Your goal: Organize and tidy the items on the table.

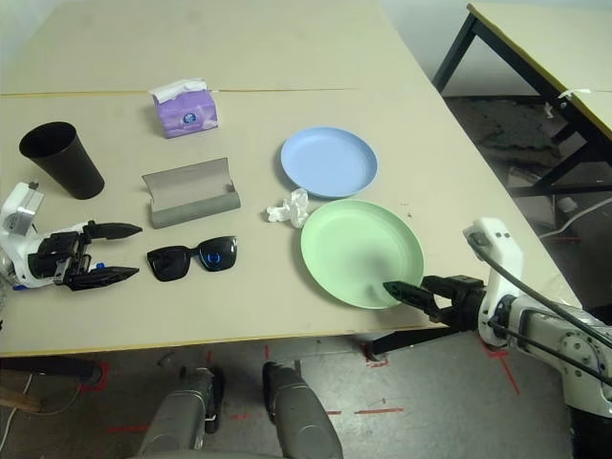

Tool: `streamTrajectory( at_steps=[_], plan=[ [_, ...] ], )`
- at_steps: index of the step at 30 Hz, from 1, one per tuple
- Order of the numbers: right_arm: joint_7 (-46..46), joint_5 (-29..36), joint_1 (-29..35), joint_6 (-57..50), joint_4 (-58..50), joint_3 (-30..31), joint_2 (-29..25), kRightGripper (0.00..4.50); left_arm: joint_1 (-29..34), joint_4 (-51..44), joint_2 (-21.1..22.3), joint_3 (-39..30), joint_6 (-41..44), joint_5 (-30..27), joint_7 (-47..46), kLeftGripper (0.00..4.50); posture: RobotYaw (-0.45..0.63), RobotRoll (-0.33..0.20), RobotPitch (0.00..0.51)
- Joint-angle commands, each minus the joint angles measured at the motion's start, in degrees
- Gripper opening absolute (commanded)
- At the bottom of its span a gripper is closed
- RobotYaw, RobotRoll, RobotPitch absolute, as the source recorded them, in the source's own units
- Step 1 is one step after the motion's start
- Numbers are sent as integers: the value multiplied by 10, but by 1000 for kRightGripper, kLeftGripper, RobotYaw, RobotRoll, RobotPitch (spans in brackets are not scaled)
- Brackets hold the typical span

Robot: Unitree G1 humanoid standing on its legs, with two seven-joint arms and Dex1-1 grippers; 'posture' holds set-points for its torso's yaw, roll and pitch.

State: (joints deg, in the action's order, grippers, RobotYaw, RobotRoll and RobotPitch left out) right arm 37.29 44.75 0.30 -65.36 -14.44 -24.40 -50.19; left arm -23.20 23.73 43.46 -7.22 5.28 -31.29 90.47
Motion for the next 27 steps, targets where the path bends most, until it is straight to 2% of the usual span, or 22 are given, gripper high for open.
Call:
streamTrajectory(
  at_steps=[1, 5, 7, 11, 17, 22, 27],
  plan=[
    [10, 7, 1, -11, 2, 17, 6, 2008, 12, -9, 3, -8, 5, 3, -2, 4500, -42, 0, 222],
    [13, 7, -3, -14, 3, 16, 6, 562, 13, -10, 3, -10, 8, 4, -3, 4500, -41, 0, 225],
    [14, 12, -8, -18, 4, 10, 4, 30, 13, -10, 3, -10, 9, 5, -3, 4500, -43, 0, 226],
    [9, 54, -52, -59, 20, -33, 7, 30, 13, -8, 2, -8, 10, 6, -4, 4500, -51, 0, 229],
    [-26, 96, -197, -111, 80, -64, 7, 30, 11, -5, 0, -3, 9, 11, -2, 4500, -55, 0, 231],
    [-61, 68, -337, -76, 185, -57, 21, 30, 14, -8, -2, -4, 10, 11, -4, 4500, -42, 0, 229],
    [-88, 7, -430, 8, 294, -32, 38, 30, 26, -22, -4, -10, 12, 8, -12, 4500, -24, 0, 227]
  ],
)
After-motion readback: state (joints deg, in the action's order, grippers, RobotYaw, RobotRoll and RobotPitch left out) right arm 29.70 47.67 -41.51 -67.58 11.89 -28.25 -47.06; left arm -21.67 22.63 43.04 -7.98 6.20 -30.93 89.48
